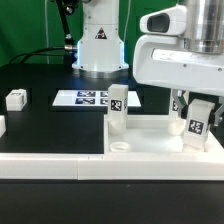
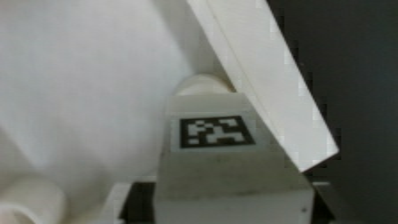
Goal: Assemble square table
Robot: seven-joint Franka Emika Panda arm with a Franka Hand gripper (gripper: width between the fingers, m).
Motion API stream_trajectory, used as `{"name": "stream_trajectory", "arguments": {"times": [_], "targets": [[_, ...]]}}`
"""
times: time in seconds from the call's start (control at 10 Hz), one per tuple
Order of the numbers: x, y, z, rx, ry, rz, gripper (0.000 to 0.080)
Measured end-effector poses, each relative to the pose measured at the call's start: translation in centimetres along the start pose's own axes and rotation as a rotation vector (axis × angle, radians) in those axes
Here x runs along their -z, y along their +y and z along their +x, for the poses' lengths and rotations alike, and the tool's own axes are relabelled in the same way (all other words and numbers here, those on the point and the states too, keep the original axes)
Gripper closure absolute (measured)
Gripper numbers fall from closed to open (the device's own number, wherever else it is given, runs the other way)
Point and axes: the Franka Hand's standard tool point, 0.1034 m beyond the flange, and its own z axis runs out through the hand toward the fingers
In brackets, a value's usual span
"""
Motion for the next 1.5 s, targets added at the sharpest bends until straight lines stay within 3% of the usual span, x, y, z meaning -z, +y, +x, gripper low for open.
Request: {"name": "stream_trajectory", "arguments": {"times": [0.3,0.4,0.5,0.6,0.7,0.8,1.0,1.5], "targets": [[-0.12,0.42,-0.45,-0.636,-0.050,0.046,0.0508],[-0.10,0.31,-0.57,-0.699,-0.068,0.051,0.0508],[-0.17,0.22,-0.52,-0.928,-0.100,0.081,0.0508],[-0.21,0.42,-0.51,-0.992,-0.102,0.098,0.0508],[-0.23,0.36,-0.56,-0.928,-0.100,0.100,0.0451],[-0.26,0.39,-0.42,-0.836,-0.083,0.102,0.0451],[-0.20,-0.15,-0.69,-0.411,-0.031,0.111,0.0189],[-0.42,-0.15,-0.78,-0.013,-0.002,0.117,0.0150]]}}
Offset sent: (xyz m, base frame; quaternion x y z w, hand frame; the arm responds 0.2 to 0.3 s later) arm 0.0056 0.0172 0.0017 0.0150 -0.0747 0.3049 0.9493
